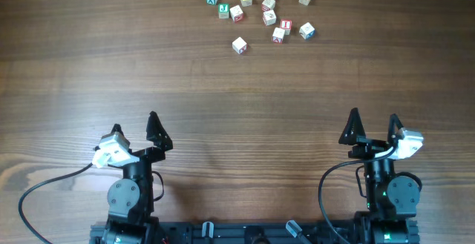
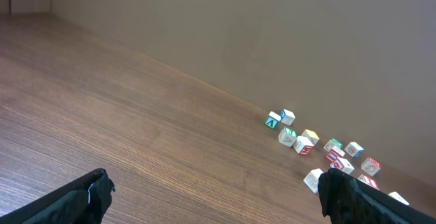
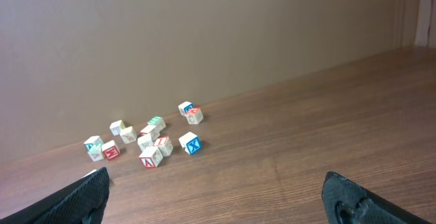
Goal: Form a tower
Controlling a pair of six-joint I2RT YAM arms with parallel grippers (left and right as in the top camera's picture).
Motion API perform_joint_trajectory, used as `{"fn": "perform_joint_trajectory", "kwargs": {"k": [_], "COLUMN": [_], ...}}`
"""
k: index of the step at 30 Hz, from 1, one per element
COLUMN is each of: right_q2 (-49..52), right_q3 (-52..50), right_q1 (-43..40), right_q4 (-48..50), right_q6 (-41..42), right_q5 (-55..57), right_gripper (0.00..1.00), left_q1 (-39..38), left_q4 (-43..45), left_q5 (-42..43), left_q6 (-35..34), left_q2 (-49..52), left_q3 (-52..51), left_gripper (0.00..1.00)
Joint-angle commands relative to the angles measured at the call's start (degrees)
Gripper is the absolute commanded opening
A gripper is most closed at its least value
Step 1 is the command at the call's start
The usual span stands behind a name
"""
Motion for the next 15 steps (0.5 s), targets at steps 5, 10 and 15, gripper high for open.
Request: {"fn": "perform_joint_trajectory", "kwargs": {"k": [5,10,15], "right_q2": [-0.4,-0.4,-0.4], "right_q3": [-0.1,-0.1,-0.1], "right_q1": [-0.2,-0.2,-0.2], "right_q4": [0.3,0.3,0.3], "right_q6": [0.3,0.3,0.3], "right_q5": [0.7,0.7,0.7], "right_gripper": [1.00,1.00,1.00], "left_q1": [-0.3,-0.3,-0.3], "left_q4": [0.0,-0.1,0.0], "left_q5": [3.7,3.7,3.7], "left_q6": [0.7,0.7,0.7], "left_q2": [-0.6,0.5,1.4], "left_q3": [-0.4,-0.4,-0.4], "left_gripper": [1.00,1.00,1.00]}}
